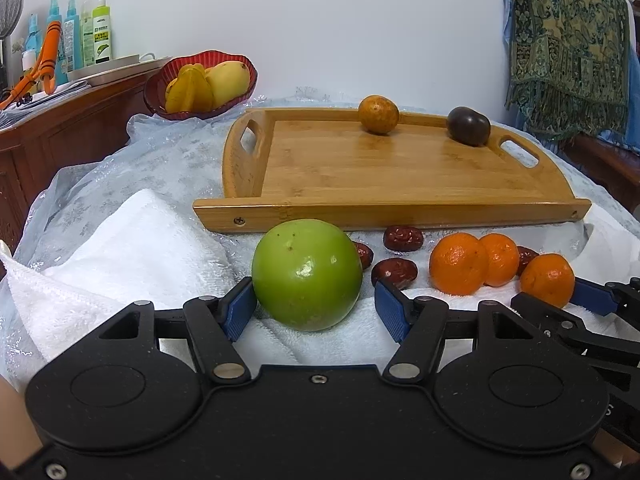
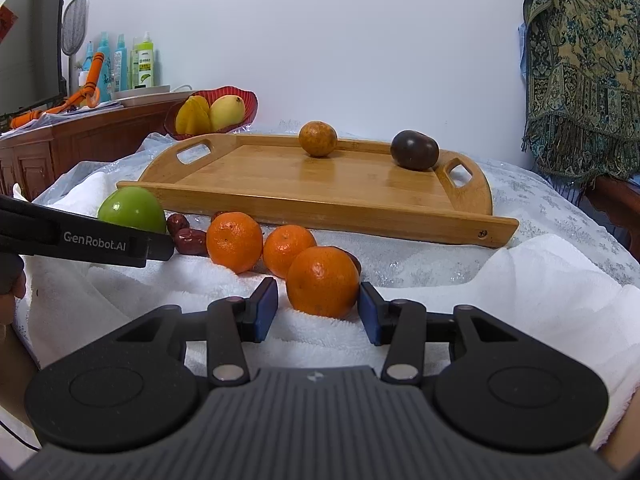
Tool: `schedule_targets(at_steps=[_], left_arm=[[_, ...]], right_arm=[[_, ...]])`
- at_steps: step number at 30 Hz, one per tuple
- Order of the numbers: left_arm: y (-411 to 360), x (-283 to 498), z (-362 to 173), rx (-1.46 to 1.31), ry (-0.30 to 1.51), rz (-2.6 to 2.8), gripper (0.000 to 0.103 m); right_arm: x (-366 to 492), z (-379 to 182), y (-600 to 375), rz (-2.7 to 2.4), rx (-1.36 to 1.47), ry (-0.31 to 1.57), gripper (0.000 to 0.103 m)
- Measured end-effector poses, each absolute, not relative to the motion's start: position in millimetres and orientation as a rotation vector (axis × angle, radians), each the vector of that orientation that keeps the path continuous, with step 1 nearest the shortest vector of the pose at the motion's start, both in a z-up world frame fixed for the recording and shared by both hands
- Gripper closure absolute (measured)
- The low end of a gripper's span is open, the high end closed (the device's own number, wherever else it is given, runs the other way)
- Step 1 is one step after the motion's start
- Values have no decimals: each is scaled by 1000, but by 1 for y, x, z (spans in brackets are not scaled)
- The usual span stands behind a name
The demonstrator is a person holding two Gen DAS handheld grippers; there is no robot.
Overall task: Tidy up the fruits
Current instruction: 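Close the left tool on the green apple while the right tool grasps a small tangerine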
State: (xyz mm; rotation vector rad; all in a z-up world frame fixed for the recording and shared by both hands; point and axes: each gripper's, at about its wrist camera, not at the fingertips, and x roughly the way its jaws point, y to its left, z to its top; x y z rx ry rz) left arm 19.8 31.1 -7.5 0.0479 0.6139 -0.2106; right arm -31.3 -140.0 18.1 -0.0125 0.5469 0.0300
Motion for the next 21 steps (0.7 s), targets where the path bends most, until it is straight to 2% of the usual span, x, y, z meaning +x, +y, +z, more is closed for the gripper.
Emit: schedule_targets(at_steps=[7, 10, 13, 17, 21], left_arm=[[30, 19, -9, 56, 607, -206, 41], [31, 19, -8, 59, 603, -196, 48], [33, 19, -7, 55, 606, -197, 49], [32, 18, -7, 61, 605, -192, 50], [33, 17, -5, 56, 606, -188, 50]], right_arm=[[-29, 16, -141, 32, -6, 554, 52], [-29, 16, -141, 33, -3, 555, 53], [-29, 16, -142, 34, 0, 555, 54], [-29, 17, -142, 31, -1, 547, 61], [-31, 19, -145, 34, 17, 537, 61]])
